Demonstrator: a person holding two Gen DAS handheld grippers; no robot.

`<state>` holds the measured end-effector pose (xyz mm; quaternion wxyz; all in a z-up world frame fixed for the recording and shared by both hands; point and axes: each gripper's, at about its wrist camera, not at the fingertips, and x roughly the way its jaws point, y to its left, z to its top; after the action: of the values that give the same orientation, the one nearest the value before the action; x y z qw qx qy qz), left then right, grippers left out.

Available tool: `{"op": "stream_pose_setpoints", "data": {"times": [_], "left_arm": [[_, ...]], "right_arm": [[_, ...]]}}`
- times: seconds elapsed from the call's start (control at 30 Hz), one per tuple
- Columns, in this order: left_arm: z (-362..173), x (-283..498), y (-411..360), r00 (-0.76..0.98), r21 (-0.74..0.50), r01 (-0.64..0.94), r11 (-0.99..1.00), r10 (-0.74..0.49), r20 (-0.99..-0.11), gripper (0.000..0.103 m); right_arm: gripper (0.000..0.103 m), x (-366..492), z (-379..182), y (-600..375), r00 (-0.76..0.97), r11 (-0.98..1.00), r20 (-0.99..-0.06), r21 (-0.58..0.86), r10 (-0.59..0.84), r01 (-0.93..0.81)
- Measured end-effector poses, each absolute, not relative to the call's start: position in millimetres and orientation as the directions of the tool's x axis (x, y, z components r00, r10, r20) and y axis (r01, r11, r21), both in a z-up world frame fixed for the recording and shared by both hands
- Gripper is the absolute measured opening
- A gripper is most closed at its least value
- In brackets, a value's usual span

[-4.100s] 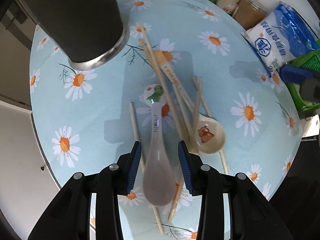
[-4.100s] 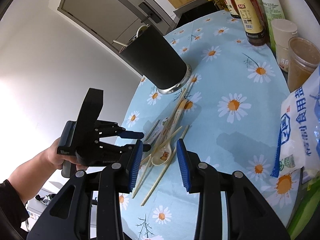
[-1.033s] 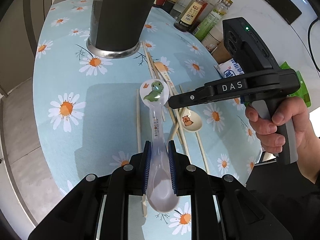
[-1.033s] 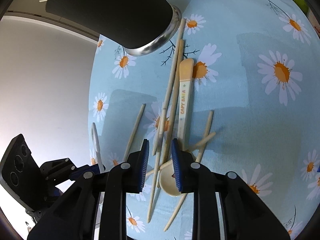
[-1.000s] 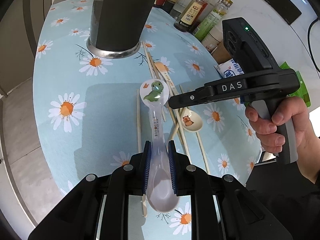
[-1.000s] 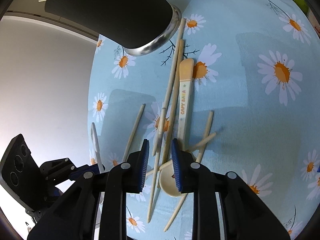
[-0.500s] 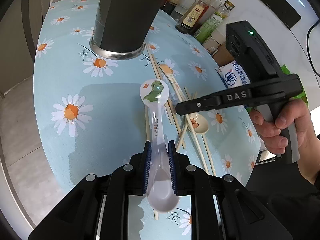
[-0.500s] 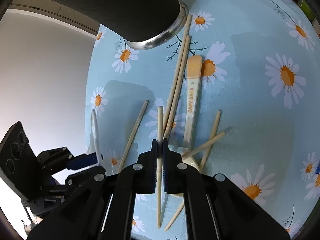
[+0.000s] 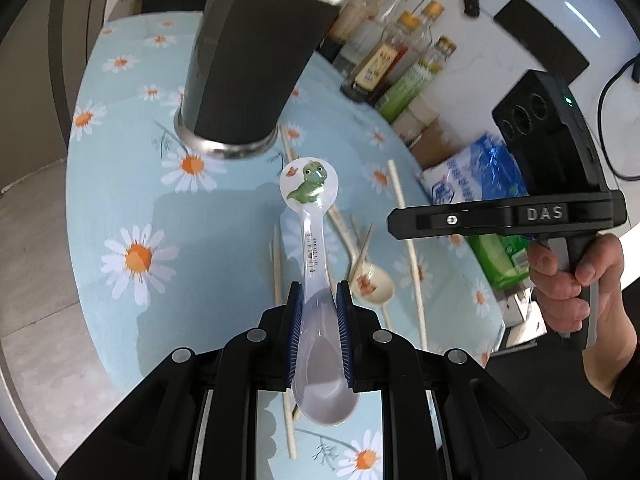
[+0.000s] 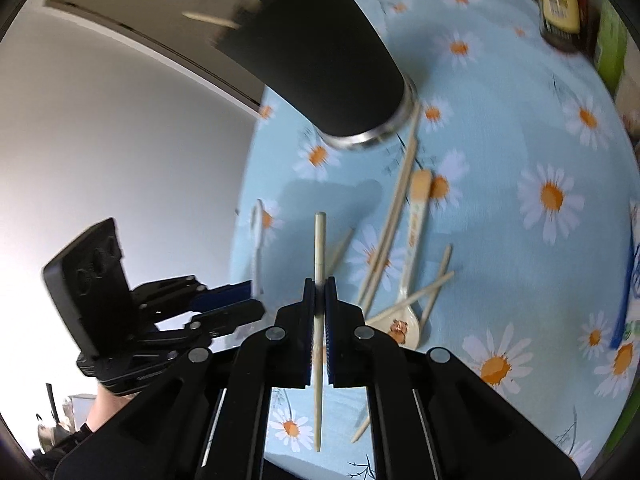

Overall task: Organize utensils
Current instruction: 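Carry the white spoon and the chopstick up over the black cup with both grippers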

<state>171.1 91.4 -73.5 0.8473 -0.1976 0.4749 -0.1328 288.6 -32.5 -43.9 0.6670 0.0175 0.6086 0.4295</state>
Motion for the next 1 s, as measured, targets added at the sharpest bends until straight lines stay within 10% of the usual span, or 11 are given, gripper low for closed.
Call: {"op": "stream_pose_setpoints", "data": {"times": [1.0], "left_arm": [[65, 210, 99, 0.911, -0.404, -0.020, 0.915, -0.150, -0.385, 0.016]], "right_arm": [[0.006, 336, 127, -38, 0.215, 0.368, -0.378, 0.399, 0.900, -0.840]]}}
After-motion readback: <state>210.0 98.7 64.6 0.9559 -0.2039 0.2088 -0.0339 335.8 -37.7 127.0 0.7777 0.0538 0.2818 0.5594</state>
